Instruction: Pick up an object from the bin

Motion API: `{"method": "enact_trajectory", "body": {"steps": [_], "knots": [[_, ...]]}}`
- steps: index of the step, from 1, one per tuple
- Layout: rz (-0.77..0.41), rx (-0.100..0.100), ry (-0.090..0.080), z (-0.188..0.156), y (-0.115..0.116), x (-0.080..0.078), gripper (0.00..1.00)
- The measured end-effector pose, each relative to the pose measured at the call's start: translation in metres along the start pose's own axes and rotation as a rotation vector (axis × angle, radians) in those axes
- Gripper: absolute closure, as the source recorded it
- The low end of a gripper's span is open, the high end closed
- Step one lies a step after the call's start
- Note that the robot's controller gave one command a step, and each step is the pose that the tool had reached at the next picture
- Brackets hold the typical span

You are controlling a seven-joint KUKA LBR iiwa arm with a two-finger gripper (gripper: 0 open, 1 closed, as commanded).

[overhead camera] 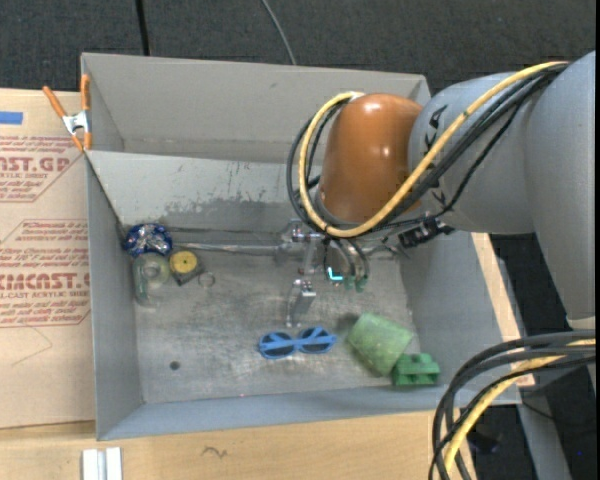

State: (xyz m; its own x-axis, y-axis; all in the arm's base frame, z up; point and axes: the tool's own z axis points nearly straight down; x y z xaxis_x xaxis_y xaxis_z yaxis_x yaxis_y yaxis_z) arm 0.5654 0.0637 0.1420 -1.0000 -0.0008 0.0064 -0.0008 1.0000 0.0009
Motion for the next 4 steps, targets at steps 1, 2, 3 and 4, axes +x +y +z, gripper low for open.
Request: {"method": "enact_trajectory", "body": {"steps": [1,2,3,4], "knots": [[0.021,0.002,-0.013,-0.061,-0.050,0.010,0.00],[-0.246,0.000,-0.007,0.069,-0.043,0.069,0.00],[-0.245,0.000,-0.006,0.067,-0.043,0.068,1.00],[-0.391,0.001,-0.014,-0.050,-0.004,0.081,1.00]]}}
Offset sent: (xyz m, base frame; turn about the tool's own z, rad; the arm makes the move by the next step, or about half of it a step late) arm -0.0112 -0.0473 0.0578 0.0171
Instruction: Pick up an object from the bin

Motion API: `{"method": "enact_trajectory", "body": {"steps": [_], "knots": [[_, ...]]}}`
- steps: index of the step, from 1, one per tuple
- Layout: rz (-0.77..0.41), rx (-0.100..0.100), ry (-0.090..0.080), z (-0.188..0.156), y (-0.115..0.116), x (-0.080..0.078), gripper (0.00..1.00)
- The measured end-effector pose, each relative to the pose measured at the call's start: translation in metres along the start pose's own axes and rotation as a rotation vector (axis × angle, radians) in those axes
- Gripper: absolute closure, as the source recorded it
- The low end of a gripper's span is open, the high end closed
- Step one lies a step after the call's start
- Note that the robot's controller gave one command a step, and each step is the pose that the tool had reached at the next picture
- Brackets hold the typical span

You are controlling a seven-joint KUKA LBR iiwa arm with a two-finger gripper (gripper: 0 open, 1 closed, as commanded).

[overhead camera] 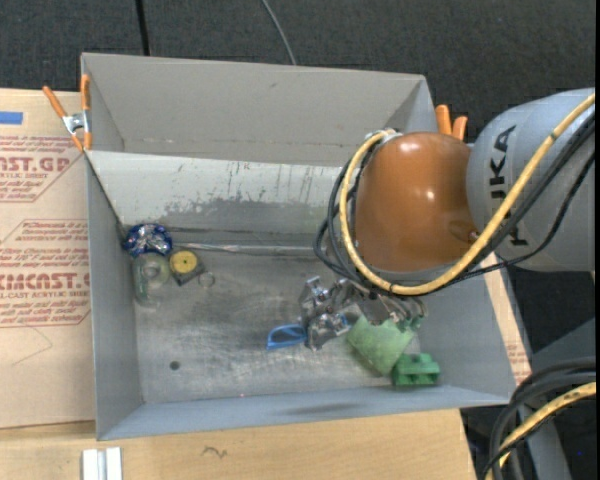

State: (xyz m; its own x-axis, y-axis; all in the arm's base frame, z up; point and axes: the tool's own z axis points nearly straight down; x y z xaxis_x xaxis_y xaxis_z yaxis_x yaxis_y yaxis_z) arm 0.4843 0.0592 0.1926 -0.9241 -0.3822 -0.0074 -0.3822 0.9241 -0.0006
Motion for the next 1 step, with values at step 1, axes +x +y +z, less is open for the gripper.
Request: {"method": "enact_trajectory", "body": {"steps": [1], "knots": [[-0.397,-0.001,0.000,-0.0658,0.0420,-0.0261,1.00]]}}
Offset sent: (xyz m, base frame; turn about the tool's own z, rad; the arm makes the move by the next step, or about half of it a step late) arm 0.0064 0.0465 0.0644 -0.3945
